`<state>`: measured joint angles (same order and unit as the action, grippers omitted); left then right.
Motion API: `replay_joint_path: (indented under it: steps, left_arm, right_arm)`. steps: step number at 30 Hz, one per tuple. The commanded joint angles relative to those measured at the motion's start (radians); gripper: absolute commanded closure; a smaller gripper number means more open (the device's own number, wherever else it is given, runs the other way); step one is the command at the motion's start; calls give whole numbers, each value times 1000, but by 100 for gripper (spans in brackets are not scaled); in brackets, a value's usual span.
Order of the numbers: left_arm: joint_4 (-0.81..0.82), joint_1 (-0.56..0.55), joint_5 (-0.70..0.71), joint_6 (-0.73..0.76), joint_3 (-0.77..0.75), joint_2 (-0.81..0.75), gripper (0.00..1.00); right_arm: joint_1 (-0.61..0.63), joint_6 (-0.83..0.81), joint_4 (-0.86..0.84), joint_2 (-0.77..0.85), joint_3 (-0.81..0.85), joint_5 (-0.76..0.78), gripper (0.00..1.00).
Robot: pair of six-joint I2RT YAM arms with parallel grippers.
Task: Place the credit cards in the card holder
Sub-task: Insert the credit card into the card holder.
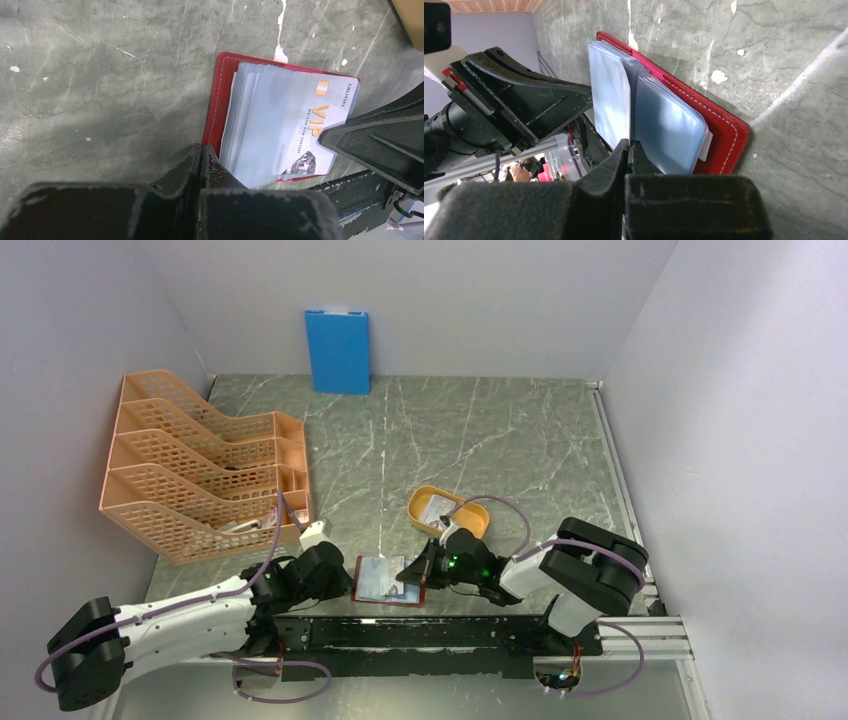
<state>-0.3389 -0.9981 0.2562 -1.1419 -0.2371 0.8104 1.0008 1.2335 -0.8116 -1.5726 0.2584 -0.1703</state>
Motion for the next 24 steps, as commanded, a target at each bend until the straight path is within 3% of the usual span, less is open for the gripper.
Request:
replay_joint_path:
  steps: [1,14,24]
  left_arm:
    - [-69,2,-20,7,35,19,95]
    - [-80,3,-14,-22,44,-8,95]
    - [-146,2,2,-39,39,-33,95]
  right_arm:
    - [17,-26,6,-35,9,-8,100]
    - [32,-20,19,-60,21,-34,100]
    - [45,34,-104,-80,-33,20,100]
